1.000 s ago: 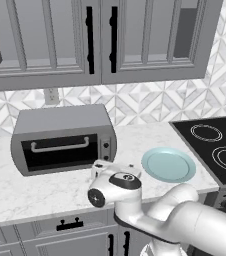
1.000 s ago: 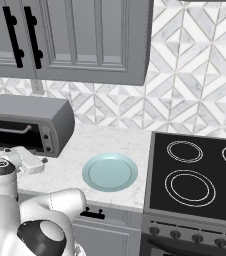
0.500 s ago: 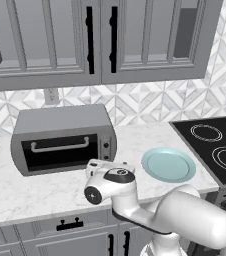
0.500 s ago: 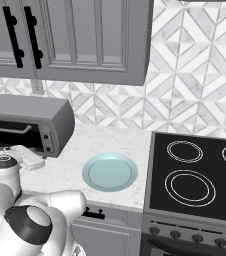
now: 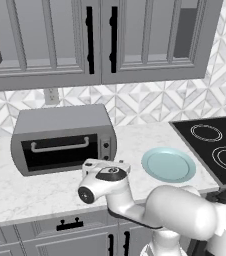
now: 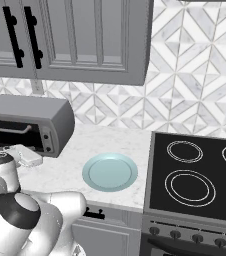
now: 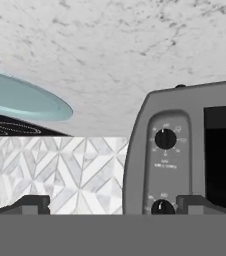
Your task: Pick up the kebab skewer and baguette bread, and place them inside the toaster oven. Close the toaster oven door and start by setting the timer.
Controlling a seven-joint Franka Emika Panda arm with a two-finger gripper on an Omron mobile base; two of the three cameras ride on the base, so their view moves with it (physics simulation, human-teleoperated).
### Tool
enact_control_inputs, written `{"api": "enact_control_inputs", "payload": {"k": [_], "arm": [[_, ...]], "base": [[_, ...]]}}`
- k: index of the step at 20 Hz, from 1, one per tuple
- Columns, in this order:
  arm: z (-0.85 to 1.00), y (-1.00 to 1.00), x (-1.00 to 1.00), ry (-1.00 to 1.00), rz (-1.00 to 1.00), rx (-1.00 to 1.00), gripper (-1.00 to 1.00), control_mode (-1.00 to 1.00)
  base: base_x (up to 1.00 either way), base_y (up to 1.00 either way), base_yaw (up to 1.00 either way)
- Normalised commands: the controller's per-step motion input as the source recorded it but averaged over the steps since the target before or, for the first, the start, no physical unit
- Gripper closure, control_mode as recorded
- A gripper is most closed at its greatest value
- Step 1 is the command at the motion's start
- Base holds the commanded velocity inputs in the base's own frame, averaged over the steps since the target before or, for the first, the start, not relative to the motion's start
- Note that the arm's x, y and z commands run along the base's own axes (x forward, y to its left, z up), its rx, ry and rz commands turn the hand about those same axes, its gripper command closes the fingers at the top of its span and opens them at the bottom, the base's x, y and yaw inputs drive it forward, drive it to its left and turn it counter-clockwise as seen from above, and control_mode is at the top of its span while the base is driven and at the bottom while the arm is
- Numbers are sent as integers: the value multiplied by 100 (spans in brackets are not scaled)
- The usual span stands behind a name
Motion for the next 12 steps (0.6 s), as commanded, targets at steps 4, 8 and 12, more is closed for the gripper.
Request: {"api": "enact_control_inputs", "payload": {"k": [4, 8, 12], "arm": [[-4, -25, 4, 0, 0, -6, -100, -100], [-10, -21, 9, 0, 0, -4, -100, -100], [-6, -18, 21, 0, 3, -3, -100, -100]], "base": [[0, 0, 0], [0, 0, 0], [0, 0, 0]]}}
